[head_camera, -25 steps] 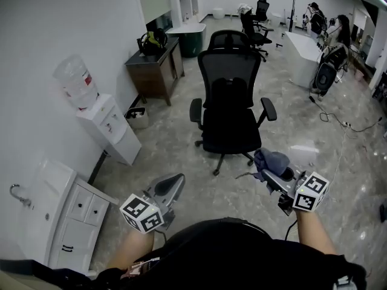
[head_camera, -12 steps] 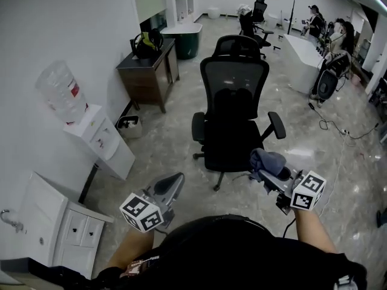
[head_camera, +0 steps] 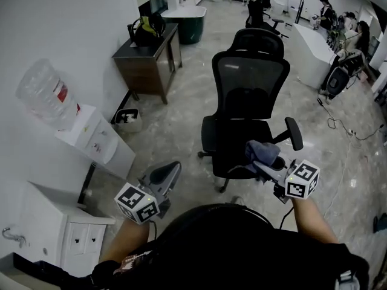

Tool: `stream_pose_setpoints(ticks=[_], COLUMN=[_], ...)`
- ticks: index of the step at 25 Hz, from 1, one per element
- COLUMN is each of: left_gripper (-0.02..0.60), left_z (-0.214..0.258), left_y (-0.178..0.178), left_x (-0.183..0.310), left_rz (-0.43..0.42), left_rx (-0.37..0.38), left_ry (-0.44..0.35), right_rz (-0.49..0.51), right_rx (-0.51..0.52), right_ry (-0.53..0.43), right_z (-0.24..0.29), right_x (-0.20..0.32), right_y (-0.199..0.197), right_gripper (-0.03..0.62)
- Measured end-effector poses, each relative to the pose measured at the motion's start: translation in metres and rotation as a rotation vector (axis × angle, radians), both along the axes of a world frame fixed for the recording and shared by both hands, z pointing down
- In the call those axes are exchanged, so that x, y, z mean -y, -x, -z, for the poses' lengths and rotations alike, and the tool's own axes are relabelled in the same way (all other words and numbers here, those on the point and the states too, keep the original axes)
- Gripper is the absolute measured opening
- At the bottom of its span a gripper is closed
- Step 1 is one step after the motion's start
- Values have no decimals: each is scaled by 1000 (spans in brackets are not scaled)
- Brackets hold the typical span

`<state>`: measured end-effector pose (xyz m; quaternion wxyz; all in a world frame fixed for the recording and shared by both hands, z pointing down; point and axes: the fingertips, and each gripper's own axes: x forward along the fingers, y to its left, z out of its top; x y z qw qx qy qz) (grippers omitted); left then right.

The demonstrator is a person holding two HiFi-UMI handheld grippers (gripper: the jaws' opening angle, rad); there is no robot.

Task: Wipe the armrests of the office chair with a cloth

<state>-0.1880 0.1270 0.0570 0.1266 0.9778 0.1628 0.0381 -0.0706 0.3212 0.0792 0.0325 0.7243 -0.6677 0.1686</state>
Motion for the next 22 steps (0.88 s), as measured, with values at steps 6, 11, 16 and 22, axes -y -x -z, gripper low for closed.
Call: stream_pose_setpoints(ticks=[6, 11, 16, 22], left_gripper=[-5, -5, -5, -5], left_z=[-38, -54, -88, -158], left_y=[-103, -168, -187, -162], left_x=[13, 36, 48, 73], left_rz=[143, 340, 417, 416], left_rx=[81, 159, 231, 344], left_ry=[3, 96, 127, 189], right_rz=[200, 447, 619, 564], right_rx=[7, -26, -141, -375], right_ry=[90, 206, 317, 463], right_z=[-72, -144, -240, -364], right_x=[46, 136, 229, 320], right_y=[-127, -213, -240, -269], right_gripper=[78, 78, 79, 80])
